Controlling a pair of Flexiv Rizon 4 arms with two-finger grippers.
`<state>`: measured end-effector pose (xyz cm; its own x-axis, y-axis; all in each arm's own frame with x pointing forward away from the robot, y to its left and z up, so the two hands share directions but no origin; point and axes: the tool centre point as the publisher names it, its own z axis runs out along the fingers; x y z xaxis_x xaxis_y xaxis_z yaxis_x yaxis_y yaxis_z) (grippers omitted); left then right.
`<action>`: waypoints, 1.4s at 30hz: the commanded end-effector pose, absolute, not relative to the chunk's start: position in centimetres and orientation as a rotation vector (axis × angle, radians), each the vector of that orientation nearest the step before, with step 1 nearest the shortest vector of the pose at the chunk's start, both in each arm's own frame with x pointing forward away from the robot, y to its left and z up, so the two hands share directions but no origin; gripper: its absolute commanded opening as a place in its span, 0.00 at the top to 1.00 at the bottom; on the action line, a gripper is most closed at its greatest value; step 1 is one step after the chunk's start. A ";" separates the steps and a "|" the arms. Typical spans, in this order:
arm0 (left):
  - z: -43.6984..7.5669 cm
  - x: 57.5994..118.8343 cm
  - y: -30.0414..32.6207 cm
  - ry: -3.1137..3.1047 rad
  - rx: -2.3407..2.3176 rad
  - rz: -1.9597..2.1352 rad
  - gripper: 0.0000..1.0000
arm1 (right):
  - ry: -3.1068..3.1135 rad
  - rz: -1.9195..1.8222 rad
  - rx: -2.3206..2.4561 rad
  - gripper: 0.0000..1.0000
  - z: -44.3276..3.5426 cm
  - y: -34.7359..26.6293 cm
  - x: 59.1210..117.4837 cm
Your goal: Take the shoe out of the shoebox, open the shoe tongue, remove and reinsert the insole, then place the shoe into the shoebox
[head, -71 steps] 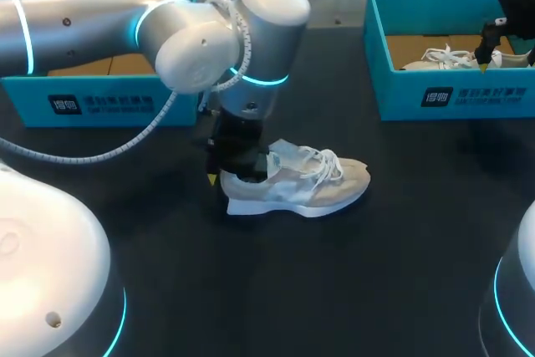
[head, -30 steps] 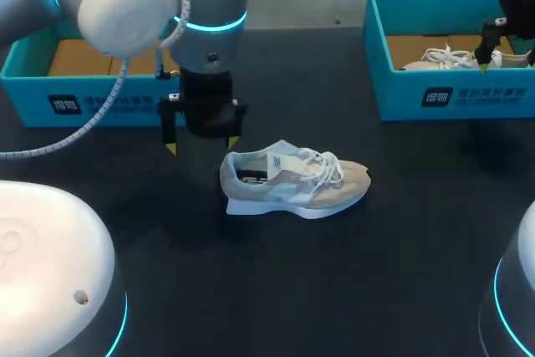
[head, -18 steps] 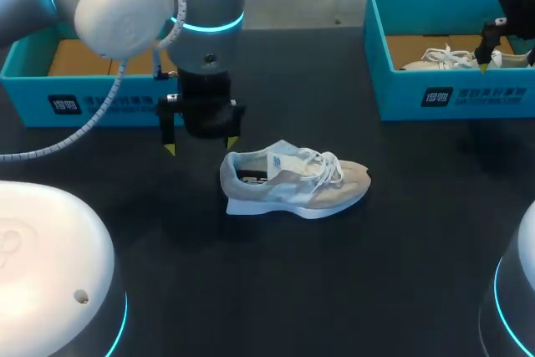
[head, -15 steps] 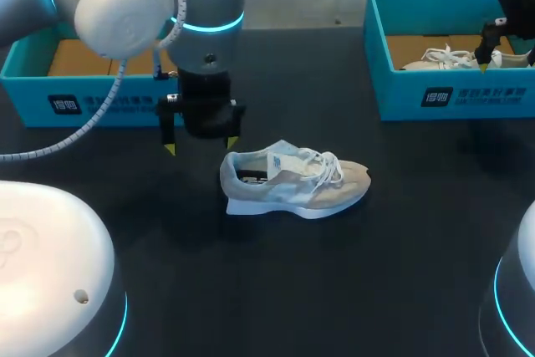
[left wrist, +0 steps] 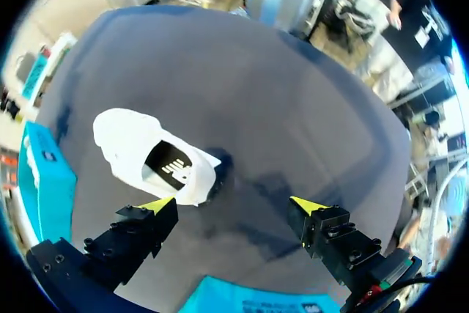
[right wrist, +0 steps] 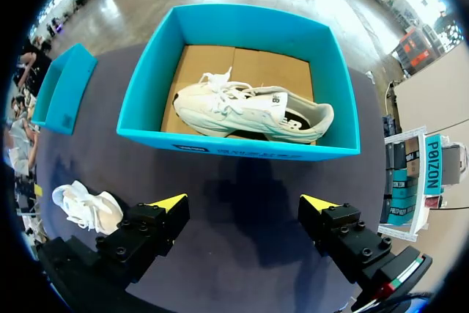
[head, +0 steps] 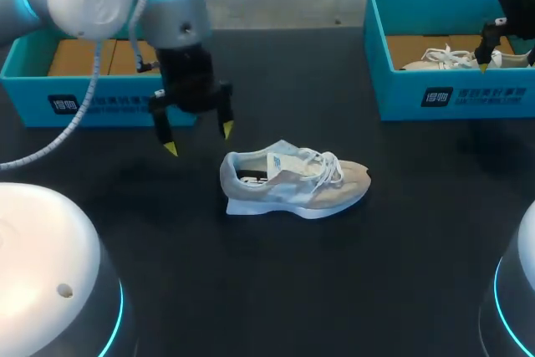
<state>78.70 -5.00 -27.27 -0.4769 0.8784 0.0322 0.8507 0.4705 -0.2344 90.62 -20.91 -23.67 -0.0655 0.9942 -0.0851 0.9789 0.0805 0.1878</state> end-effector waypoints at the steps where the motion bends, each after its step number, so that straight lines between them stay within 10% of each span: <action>1: -27.8 79.0 -3.0 -2.607 -1.432 0.520 0.00 | 2.160 0.120 2.006 0.00 -23.7 -20.9 90.6; 42: -31.5 75.9 1.3 -2.815 -0.532 1.289 0.00 | 2.160 0.120 2.006 0.00 -23.7 -20.9 90.6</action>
